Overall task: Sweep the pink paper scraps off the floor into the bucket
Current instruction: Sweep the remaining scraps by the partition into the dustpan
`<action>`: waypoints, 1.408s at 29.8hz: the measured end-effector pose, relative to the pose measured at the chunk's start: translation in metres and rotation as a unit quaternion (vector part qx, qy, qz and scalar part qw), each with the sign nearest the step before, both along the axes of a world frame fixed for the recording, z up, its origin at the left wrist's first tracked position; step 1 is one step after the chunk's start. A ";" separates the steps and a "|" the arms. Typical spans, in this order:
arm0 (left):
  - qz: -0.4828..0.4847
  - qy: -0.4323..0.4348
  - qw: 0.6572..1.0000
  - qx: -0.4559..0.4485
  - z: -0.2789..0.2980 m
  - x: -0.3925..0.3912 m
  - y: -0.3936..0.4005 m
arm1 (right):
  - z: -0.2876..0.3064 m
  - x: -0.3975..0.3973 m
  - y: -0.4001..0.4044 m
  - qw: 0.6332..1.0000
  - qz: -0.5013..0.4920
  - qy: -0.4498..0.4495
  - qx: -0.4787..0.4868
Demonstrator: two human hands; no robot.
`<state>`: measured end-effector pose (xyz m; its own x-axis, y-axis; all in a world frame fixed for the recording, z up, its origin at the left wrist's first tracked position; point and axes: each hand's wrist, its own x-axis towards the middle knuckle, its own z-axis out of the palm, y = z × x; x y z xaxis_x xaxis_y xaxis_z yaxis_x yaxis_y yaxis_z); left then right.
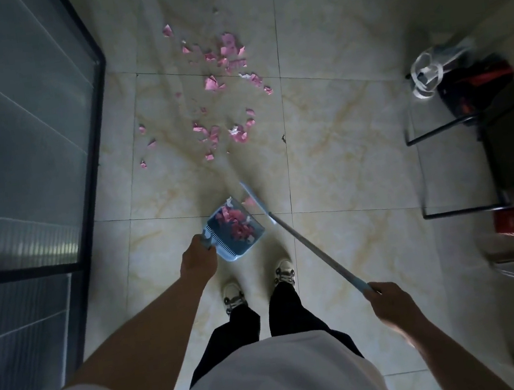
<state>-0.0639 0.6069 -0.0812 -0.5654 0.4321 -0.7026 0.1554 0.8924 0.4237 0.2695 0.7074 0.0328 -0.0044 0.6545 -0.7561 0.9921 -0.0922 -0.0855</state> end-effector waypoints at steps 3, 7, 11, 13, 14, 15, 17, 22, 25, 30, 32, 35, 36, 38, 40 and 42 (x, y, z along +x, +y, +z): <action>0.008 0.007 1.000 -0.007 0.002 0.002 -0.011 | -0.008 -0.006 0.008 1.000 0.008 -0.005 0.008; 0.018 0.014 1.000 -0.012 0.003 0.002 -0.027 | -0.030 -0.026 0.020 0.998 0.048 -0.038 0.002; 0.021 0.015 0.999 -0.020 0.001 0.003 -0.033 | -0.039 -0.050 0.014 0.994 0.076 -0.076 -0.019; 0.020 0.013 0.999 -0.025 0.001 0.005 -0.028 | -0.034 -0.055 0.006 0.992 0.098 -0.081 -0.026; 0.021 0.012 0.999 -0.026 0.001 0.005 -0.026 | -0.031 -0.056 0.003 0.989 0.118 -0.082 -0.027; 0.022 0.008 0.999 -0.025 0.002 0.006 -0.023 | -0.029 -0.053 0.002 0.986 0.139 -0.085 -0.029; 0.020 0.005 1.000 -0.019 0.001 0.006 -0.018 | -0.021 -0.047 0.006 0.981 0.162 -0.097 -0.039; 0.036 -0.002 0.999 -0.026 0.000 0.008 -0.011 | 0.005 -0.026 0.014 0.987 0.138 -0.075 -0.031; 0.049 -0.011 0.998 -0.025 0.001 0.010 -0.010 | 0.013 -0.018 0.009 0.991 0.120 -0.062 -0.013; 0.087 -0.045 0.995 -0.009 0.002 0.006 -0.018 | 0.014 -0.026 0.014 0.996 0.086 -0.035 0.003; 0.139 -0.064 0.988 0.012 0.005 0.007 -0.026 | 0.013 -0.033 0.019 0.997 0.068 -0.024 0.013; 0.249 -0.117 0.960 0.054 0.016 0.006 -0.040 | 0.008 -0.046 0.035 0.998 0.055 0.002 0.026; 0.279 -0.136 0.948 0.070 0.021 0.006 -0.044 | 0.005 -0.050 0.040 0.998 0.050 0.006 0.030; 0.322 -0.167 0.928 0.090 0.035 0.005 -0.054 | -0.001 -0.062 0.051 0.998 0.034 0.020 0.040; 0.339 -0.172 0.919 0.101 0.047 0.005 -0.062 | -0.010 -0.074 0.063 0.998 0.016 0.034 0.047; 0.343 -0.167 0.918 0.109 0.055 0.005 -0.066 | -0.017 -0.087 0.076 0.998 0.002 0.045 0.054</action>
<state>-0.0587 0.5405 -0.0266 -0.5259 0.2050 -0.8255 -0.5828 0.6200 0.5253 0.1823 0.7831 0.0161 -0.0713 0.7316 -0.6780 0.9804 -0.0737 -0.1826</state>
